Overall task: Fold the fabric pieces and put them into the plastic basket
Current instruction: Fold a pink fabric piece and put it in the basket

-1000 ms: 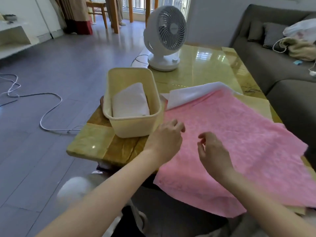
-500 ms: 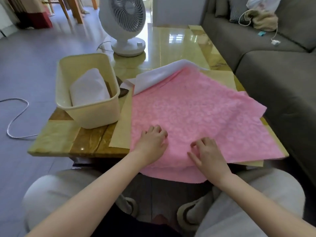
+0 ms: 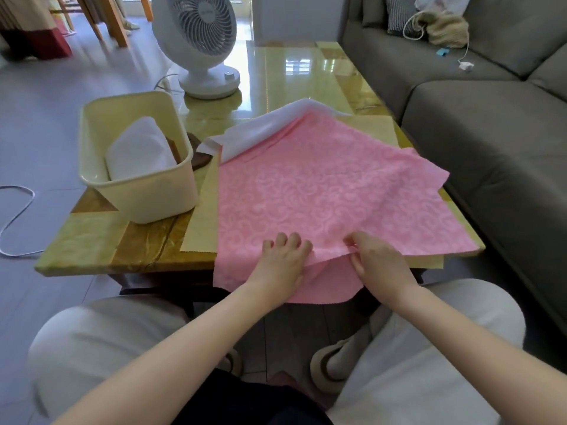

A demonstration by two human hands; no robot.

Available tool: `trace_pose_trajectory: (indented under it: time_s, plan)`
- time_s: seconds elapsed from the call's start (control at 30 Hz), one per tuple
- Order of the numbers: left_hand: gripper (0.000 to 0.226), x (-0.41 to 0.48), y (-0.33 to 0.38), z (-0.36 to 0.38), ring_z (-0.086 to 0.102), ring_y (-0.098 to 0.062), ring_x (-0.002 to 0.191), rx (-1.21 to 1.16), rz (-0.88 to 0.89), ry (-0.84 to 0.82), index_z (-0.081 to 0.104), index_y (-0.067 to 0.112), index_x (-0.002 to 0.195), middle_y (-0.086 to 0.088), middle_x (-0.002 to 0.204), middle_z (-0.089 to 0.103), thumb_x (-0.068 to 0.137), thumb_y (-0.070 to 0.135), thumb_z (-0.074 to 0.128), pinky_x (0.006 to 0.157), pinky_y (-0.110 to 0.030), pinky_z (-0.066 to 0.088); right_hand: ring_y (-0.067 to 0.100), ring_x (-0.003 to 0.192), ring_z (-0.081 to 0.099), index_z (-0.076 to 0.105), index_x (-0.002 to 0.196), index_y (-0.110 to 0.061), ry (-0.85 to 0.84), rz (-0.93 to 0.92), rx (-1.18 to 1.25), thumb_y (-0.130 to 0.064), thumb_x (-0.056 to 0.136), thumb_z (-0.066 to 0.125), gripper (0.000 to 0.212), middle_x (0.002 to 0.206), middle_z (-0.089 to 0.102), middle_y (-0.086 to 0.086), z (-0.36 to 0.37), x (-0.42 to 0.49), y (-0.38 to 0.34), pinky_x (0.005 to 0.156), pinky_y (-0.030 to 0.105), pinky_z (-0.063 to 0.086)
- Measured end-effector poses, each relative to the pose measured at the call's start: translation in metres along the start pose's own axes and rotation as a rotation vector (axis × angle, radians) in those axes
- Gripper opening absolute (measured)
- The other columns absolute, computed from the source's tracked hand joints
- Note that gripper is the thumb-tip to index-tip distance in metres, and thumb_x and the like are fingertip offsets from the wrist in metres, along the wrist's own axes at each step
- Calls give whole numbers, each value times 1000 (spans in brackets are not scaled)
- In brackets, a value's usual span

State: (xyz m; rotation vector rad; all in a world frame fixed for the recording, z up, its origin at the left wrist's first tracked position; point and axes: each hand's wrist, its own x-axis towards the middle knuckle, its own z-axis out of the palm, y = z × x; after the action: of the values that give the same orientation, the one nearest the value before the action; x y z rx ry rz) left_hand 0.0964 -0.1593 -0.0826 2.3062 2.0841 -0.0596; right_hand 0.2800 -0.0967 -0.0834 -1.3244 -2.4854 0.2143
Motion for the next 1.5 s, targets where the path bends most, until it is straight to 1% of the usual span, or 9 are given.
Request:
trace_pose_trajectory:
  time_s: [0.27, 0.5, 0.7, 0.87, 0.93, 1.03, 1.23, 1.37, 1.5]
  plan:
    - [26, 13, -30, -36, 60, -25, 101, -404, -170, 21, 61, 18, 110, -5, 113, 65, 95, 13, 41, 84, -33, 48, 24, 92, 63, 60, 107, -21, -10, 162, -134, -30, 96, 48, 18, 103, 68, 2, -45, 24, 40, 72, 32, 44]
    - [19, 45, -58, -66, 64, -24, 91, -409, -213, -14, 75, 14, 96, -5, 100, 71, 88, 10, 58, 79, -32, 52, 21, 101, 56, 68, 102, -20, -295, 202, -318, -29, 93, 55, 18, 106, 63, 2, -69, 67, 61, 69, 27, 35]
    - [21, 80, -77, -95, 63, -24, 55, -522, -332, 91, 71, 1, 91, -9, 69, 63, 89, -3, 51, 57, -31, 54, 34, 86, 64, 64, 100, -6, -51, 259, -247, -23, 94, 43, 27, 96, 68, 16, -77, 126, 52, 74, 35, 51]
    - [27, 117, -95, -107, 58, -35, 106, -446, -401, 311, 61, 2, 114, -21, 116, 62, 93, 9, 45, 84, -35, 42, 40, 103, 58, 52, 122, -2, 57, 250, -121, -18, 97, 42, 31, 112, 61, 25, -77, 175, 42, 83, 40, 47]
    - [49, 127, -95, -103, 37, -33, 132, -431, -362, 221, 37, 13, 141, -16, 150, 30, 93, 12, 49, 102, -38, 34, 40, 124, 46, 29, 144, -9, -79, 229, -94, -18, 95, 47, 53, 139, 44, 23, -68, 184, 38, 100, 44, 40]
    - [76, 134, -88, -84, 6, -35, 145, -369, -312, 124, 9, 25, 151, -12, 158, -8, 91, 18, 55, 116, -49, 20, 38, 143, 14, -2, 151, -22, -222, 157, -143, -26, 92, 55, 82, 158, 6, 12, -46, 182, 33, 114, 51, 21]
    - [62, 128, -79, -30, 31, -28, 135, -246, -220, -161, 32, 22, 144, -6, 148, 32, 89, 35, 55, 109, -42, 27, 23, 145, 15, 18, 149, -19, -430, 108, -223, -31, 91, 55, 70, 158, 13, 5, -3, 167, 39, 115, 46, 17]
    - [47, 129, -84, -18, 40, -27, 129, -308, -263, -53, 43, 18, 137, -5, 141, 42, 91, 23, 52, 104, -38, 35, 27, 137, 34, 42, 138, -13, -331, 133, -257, -9, 92, 42, 46, 150, 32, 12, 0, 172, 44, 110, 38, 30]
    - [26, 135, -89, -29, 51, -29, 114, -270, -302, 32, 57, 13, 113, -9, 122, 55, 93, 7, 42, 94, -37, 38, 32, 112, 57, 61, 117, -13, -264, 182, -328, -4, 89, 42, 35, 120, 61, 13, -16, 179, 44, 91, 35, 45]
